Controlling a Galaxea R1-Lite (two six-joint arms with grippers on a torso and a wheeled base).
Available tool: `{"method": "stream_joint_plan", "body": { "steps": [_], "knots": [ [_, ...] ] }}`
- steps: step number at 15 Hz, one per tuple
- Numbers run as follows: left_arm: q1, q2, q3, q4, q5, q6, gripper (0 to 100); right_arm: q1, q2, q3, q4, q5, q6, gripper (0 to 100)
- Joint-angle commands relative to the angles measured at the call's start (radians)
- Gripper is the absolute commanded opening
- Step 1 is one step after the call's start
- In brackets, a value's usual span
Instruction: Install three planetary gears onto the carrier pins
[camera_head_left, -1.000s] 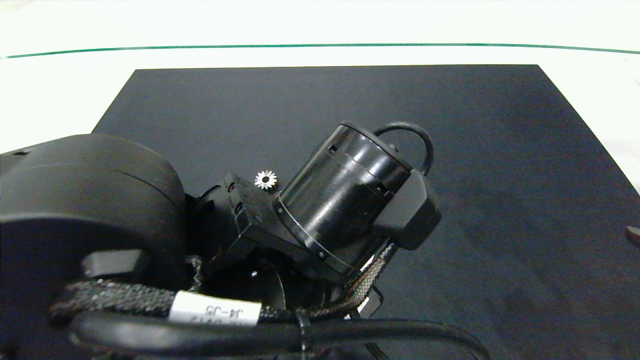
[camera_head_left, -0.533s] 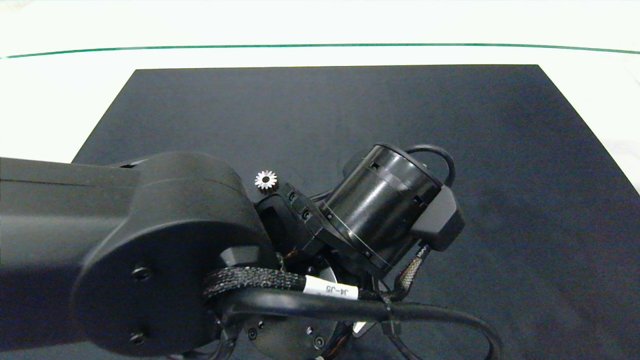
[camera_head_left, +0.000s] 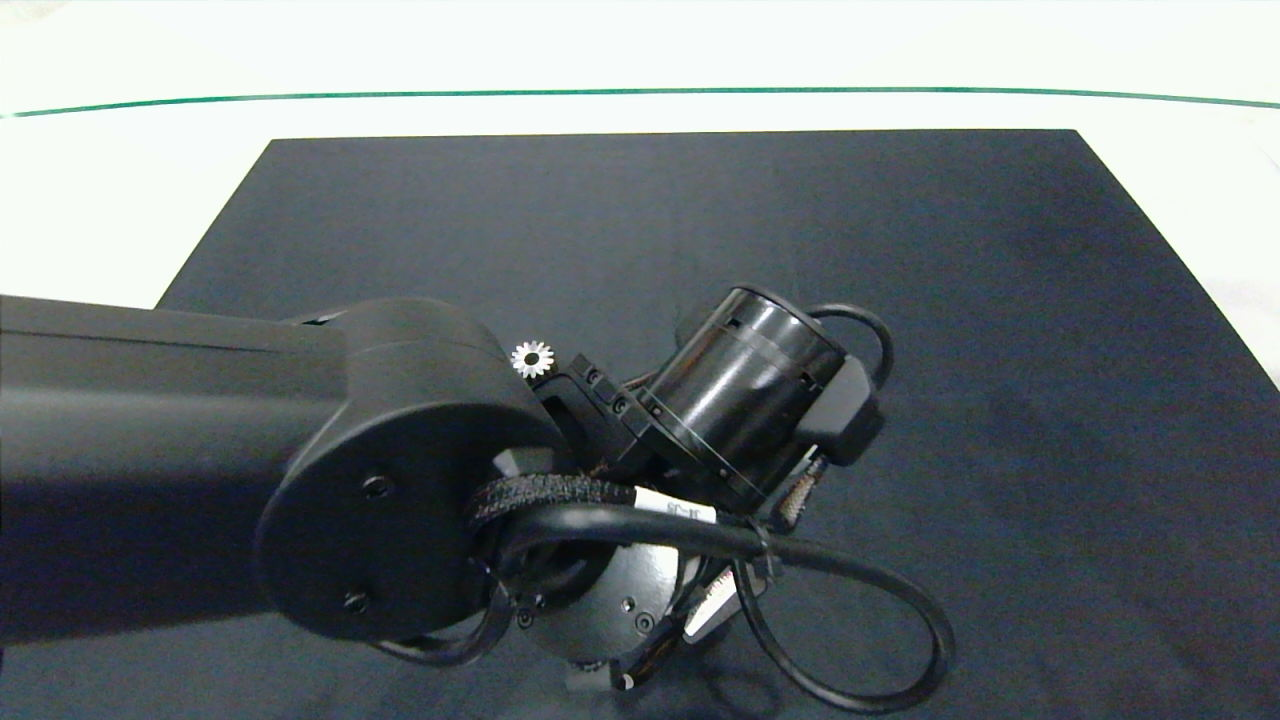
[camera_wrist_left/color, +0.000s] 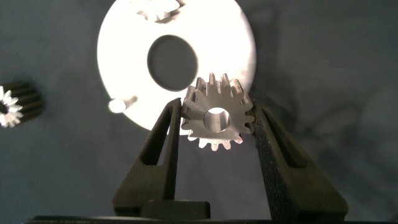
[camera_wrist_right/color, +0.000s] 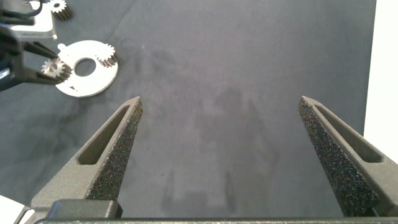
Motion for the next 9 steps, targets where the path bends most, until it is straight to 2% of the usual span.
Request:
{"method": "stream_joint_plan", "body": {
  "steps": [1,9],
  "knots": [
    [0.015,-0.009,0.015,0.003,0.004,-0.001,10,0.0,-0.001,0.002,0.002,0.0,-0.001,100],
    [-0.033,-0.009,0.035,0.0,0.004,-0.026,10,0.002,0.004,0.002,0.0,0.0,-0.001,100]
  ]
}}
